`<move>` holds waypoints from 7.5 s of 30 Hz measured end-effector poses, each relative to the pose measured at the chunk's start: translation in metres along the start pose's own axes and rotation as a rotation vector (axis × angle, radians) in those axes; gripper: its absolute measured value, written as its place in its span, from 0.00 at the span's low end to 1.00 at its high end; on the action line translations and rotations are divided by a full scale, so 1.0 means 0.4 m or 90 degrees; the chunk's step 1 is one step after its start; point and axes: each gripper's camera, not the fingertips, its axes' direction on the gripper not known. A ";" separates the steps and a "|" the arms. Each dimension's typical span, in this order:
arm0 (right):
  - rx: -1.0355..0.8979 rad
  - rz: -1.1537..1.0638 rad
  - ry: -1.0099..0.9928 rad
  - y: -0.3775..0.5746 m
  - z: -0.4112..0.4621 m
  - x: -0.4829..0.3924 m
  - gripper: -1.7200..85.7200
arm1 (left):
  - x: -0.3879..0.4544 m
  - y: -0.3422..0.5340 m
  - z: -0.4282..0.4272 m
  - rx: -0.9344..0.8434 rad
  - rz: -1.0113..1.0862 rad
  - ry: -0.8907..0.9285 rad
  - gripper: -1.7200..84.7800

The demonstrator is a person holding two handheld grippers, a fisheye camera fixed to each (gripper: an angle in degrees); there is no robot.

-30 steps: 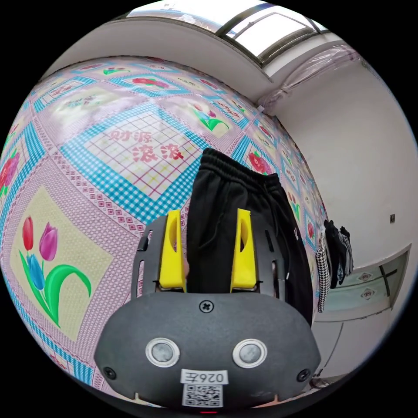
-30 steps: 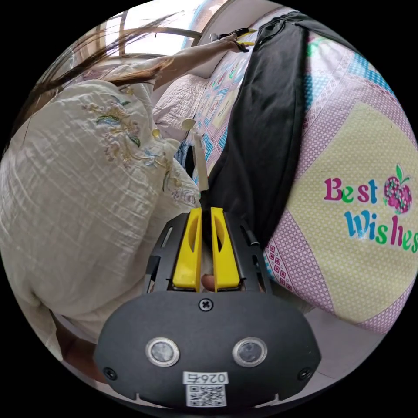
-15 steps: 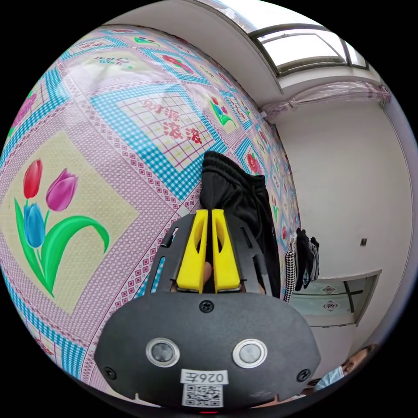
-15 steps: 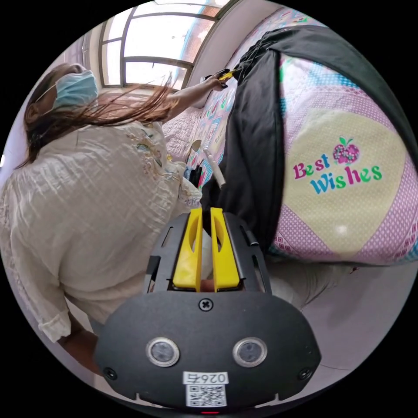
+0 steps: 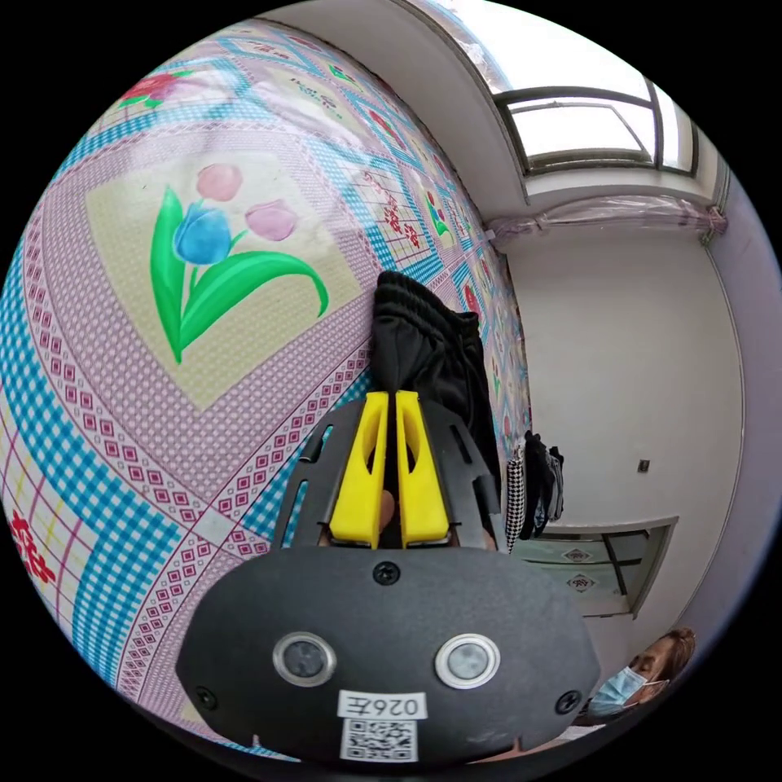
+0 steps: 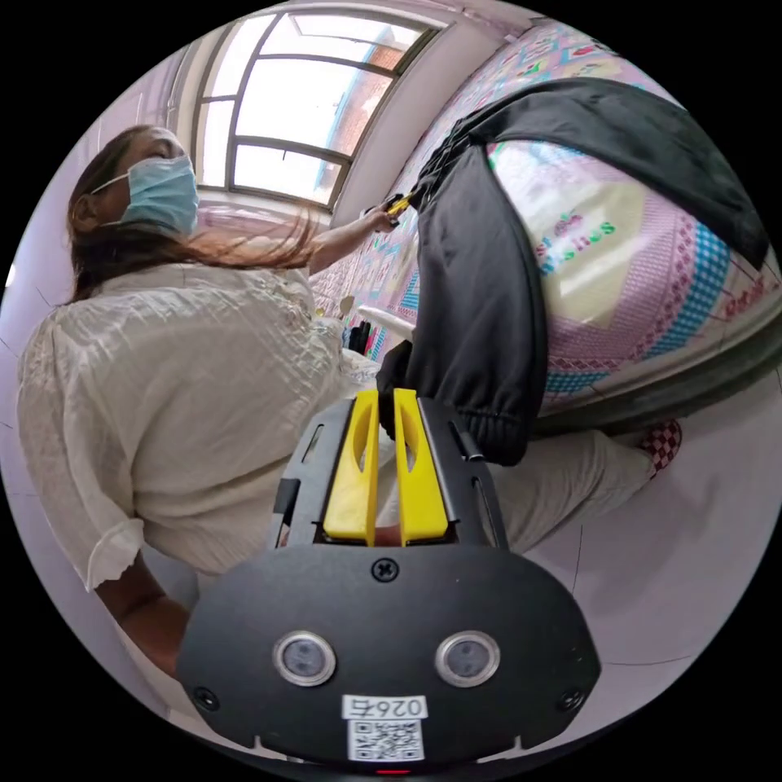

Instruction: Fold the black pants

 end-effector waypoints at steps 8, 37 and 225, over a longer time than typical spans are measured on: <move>0.022 0.039 0.006 0.096 0.012 -0.011 0.01 | -0.053 0.058 -0.004 0.075 0.037 -0.004 0.12; 0.490 0.078 -0.198 0.001 -0.565 0.214 0.01 | 0.538 0.175 0.365 0.122 0.073 -0.042 0.02; -0.280 -0.160 0.134 -0.588 -0.191 0.624 0.08 | -0.071 1.272 0.866 -0.023 0.094 0.105 0.18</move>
